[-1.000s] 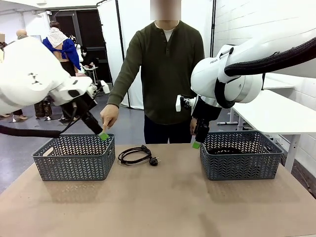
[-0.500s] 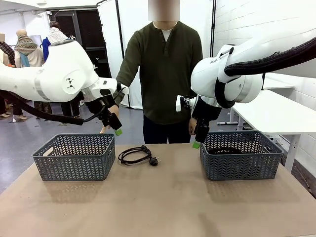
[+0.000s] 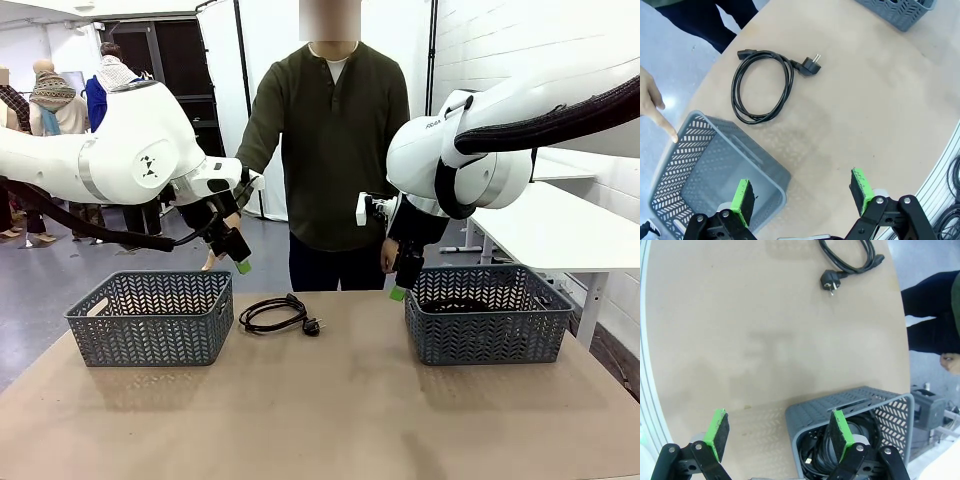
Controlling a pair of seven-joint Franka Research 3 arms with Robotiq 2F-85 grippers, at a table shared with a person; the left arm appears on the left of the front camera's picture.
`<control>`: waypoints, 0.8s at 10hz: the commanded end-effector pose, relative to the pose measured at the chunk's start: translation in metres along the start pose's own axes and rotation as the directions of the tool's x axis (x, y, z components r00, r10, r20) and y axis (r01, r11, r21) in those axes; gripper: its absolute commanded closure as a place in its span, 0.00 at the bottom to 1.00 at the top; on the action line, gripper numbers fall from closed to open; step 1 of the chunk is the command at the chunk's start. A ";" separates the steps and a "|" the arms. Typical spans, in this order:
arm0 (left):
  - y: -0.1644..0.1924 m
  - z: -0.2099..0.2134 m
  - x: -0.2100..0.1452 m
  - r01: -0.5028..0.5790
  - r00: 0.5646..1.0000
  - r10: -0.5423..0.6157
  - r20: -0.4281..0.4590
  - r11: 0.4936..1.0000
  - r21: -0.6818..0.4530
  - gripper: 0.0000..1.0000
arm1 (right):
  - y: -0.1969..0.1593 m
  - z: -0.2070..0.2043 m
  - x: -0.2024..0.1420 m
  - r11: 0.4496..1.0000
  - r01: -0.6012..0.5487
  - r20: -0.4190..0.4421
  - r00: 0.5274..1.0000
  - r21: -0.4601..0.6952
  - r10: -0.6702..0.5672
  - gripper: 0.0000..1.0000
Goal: Organize the cables according to human instructions.
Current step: Pick up a bundle of cables and place it in the basket indicated by the human.
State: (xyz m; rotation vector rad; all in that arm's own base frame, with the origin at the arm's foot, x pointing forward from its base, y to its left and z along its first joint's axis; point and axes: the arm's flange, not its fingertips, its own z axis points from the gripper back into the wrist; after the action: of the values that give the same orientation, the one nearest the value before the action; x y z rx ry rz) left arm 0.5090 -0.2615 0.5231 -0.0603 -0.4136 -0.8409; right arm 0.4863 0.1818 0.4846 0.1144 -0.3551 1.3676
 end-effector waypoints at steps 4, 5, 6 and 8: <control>0.000 0.002 -0.006 -0.002 1.000 0.002 0.007 1.000 0.008 0.00 | 0.000 0.000 0.000 1.000 0.005 -0.007 1.000 -0.007 -0.005 0.00; 0.000 0.002 -0.006 -0.002 1.000 0.002 0.007 1.000 0.008 0.00 | 0.000 0.000 0.000 1.000 0.005 -0.007 1.000 -0.007 -0.005 0.00; 0.000 0.002 -0.006 -0.002 1.000 0.002 0.007 1.000 0.008 0.00 | 0.000 0.000 0.000 1.000 0.005 -0.007 1.000 -0.007 -0.005 0.00; 0.000 0.000 0.000 0.000 1.000 0.000 0.000 1.000 0.000 0.00 | 0.000 0.000 0.000 1.000 0.005 -0.007 1.000 -0.007 -0.005 0.00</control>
State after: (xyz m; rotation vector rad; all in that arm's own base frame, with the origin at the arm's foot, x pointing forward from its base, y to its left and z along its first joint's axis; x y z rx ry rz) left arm 0.5088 -0.2619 0.5228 -0.0603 -0.4131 -0.8416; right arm 0.4863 0.1818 0.4846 0.1143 -0.3551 1.3676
